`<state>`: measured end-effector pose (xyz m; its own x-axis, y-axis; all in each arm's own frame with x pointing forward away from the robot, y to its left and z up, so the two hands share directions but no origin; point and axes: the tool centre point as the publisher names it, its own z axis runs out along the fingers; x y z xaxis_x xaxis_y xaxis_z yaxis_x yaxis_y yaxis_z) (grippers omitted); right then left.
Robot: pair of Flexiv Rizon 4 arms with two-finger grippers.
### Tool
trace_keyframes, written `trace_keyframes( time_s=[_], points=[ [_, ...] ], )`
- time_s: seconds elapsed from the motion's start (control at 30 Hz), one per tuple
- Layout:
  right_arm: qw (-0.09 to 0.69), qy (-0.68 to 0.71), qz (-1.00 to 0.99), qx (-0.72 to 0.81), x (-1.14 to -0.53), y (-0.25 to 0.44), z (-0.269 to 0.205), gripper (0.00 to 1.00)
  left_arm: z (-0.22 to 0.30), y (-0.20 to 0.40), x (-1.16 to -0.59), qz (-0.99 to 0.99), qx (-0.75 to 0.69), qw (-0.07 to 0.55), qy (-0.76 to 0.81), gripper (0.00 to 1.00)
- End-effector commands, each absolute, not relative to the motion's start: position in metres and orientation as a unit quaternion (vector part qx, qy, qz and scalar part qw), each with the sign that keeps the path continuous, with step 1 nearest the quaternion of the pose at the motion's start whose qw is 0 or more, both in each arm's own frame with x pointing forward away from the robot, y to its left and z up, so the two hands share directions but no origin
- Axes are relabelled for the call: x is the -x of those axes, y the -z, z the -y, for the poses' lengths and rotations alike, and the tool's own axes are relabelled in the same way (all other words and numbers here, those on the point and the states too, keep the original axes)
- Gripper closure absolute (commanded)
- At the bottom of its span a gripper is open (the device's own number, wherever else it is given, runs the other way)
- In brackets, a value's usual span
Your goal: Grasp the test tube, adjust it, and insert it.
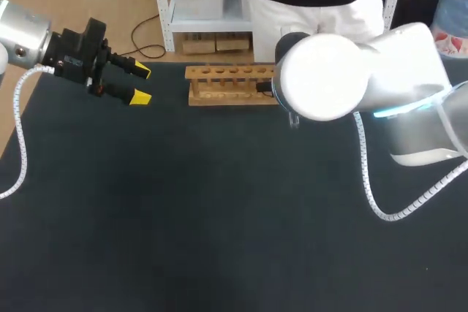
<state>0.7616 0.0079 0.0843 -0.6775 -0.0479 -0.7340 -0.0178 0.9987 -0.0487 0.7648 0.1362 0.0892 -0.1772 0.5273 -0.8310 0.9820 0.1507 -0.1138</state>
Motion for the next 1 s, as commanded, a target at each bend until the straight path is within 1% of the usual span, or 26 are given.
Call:
trace_keyframes(
  time_s=[0.03,0.2,0.4,1.0],
  points=[
    [0.394,0.015,-0.919,0.023,-0.772,-0.073,-0.012,1.0,-0.136,-0.088,-0.766,-0.683,-0.552,0.328,0.348,0.0],
    [0.376,0.005,-0.926,0.039,-0.783,-0.053,-0.017,1.0,-0.136,-0.088,-0.766,-0.683,-0.552,0.328,0.348,0.0],
    [0.353,0.008,-0.935,0.034,-0.791,-0.034,-0.013,1.0,-0.136,-0.088,-0.766,-0.683,-0.552,0.328,0.348,0.0],
    [0.335,-0.002,-0.941,0.044,-0.796,-0.025,-0.013,1.0,-0.136,-0.088,-0.766,-0.683,-0.552,0.328,0.348,0.0]
  ],
)
